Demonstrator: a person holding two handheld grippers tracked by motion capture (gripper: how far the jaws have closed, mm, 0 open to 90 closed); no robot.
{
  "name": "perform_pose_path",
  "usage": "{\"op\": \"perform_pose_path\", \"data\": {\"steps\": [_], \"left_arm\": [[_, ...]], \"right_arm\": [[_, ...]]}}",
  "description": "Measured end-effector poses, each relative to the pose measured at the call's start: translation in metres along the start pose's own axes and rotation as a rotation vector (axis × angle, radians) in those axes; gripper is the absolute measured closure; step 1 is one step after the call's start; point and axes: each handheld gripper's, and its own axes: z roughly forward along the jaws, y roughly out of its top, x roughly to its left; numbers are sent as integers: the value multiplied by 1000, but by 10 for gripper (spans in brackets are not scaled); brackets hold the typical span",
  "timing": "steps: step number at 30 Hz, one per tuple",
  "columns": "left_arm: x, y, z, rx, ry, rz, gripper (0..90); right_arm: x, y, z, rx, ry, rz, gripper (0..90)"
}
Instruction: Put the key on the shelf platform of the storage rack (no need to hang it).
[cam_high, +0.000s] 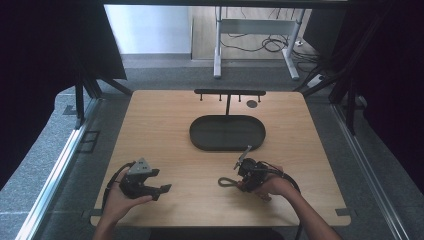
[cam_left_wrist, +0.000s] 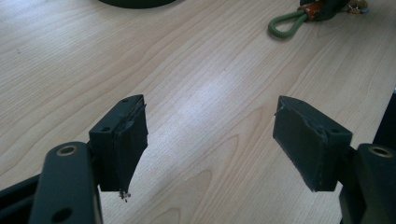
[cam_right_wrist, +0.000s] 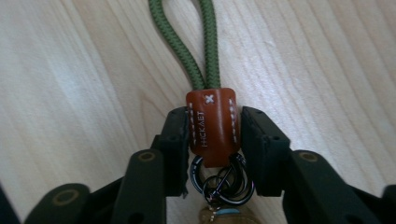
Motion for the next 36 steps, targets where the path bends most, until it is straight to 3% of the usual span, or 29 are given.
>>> {"op": "perform_pose_path", "data": {"steps": [2,15,19,36], "left_arm": [[0,0,0,-3,0,-2,266],[0,0,0,-4,0,-6,266],[1,0,1,-3,1,-9,266],[2,-1,-1,-5,3,-9,266]], "right_arm": [[1,1,1,6,-30,-12,648],[-4,-2,-4,-12,-20,12,661],[-9,-4,-20,-56,-7,45,664],[-17,-11,-65,-166,-33,71,665]]}}
